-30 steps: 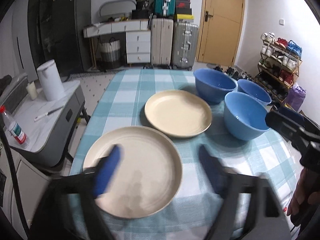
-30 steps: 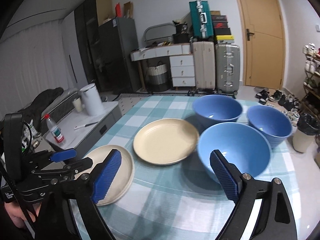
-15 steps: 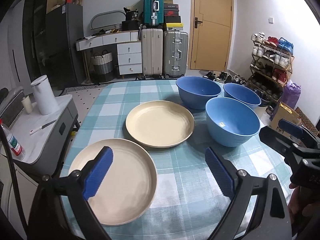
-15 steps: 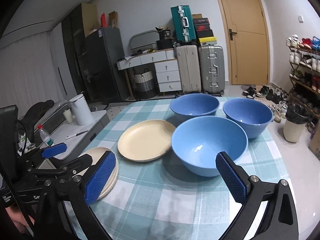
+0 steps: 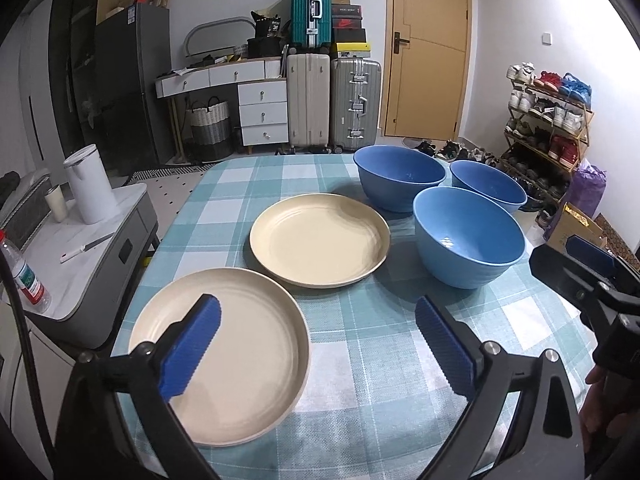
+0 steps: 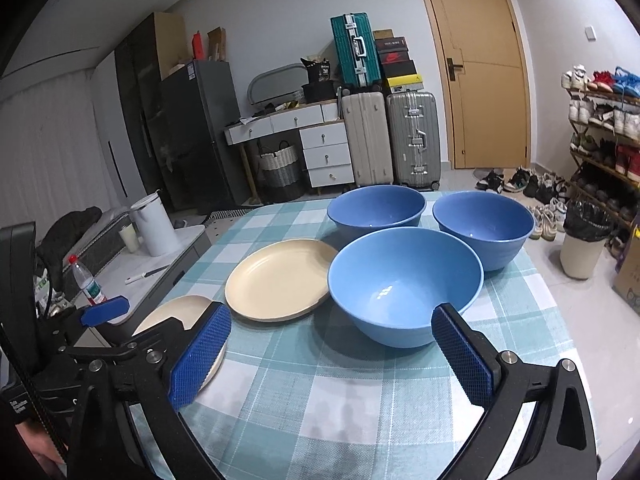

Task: Organize plates and bowls
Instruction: 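Move the left gripper toward the cream plate beside the blue bowls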

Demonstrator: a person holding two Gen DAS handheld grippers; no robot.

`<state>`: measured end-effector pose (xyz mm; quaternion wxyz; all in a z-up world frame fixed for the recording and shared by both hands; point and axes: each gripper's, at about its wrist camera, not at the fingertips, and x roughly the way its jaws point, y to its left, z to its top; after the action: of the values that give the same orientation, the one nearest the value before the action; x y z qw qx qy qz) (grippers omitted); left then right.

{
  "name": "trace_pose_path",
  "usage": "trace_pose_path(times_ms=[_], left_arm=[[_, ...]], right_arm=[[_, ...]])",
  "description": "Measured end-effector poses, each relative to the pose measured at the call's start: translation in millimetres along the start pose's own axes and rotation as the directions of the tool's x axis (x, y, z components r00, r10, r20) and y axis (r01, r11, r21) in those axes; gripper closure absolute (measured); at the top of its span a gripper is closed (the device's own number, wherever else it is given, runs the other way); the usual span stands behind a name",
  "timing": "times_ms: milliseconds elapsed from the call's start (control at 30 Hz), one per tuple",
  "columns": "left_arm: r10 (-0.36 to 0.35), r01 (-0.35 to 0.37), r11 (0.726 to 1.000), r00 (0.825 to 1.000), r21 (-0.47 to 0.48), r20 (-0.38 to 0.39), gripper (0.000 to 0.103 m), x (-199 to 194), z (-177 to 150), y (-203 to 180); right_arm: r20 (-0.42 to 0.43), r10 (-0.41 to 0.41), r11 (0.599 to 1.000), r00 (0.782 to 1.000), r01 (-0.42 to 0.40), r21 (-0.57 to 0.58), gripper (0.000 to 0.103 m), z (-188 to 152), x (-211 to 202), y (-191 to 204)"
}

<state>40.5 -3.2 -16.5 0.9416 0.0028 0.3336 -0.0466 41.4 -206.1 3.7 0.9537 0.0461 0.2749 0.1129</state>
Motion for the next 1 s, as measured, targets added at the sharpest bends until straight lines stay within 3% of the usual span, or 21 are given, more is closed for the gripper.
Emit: trace_pose_path(times_ms=[533, 767, 1000], left_arm=[[0.051, -0.051, 0.999, 0.998, -0.006, -0.036, 0.003, 11.4, 4.2, 11.0], [0.088, -0.087, 0.996, 0.995, 0.024, -0.055, 0.003, 29.6, 31.0, 31.9], [0.070, -0.062, 0.996, 0.989, 0.067, -0.127, 0.003, 78.3, 72.7, 57.4]], right_arm=[[-0.014, 0.032, 0.999, 0.999, -0.032, 0.003, 0.001, -5.3, 13.8, 2.5], [-0.001, 0.047, 0.999, 0.999, -0.047, 0.014, 0.001, -4.4, 31.0, -2.9], [-0.021, 0.087, 0.994, 0.996, -0.085, 0.072, 0.001, -2.6, 52.6, -14.6]])
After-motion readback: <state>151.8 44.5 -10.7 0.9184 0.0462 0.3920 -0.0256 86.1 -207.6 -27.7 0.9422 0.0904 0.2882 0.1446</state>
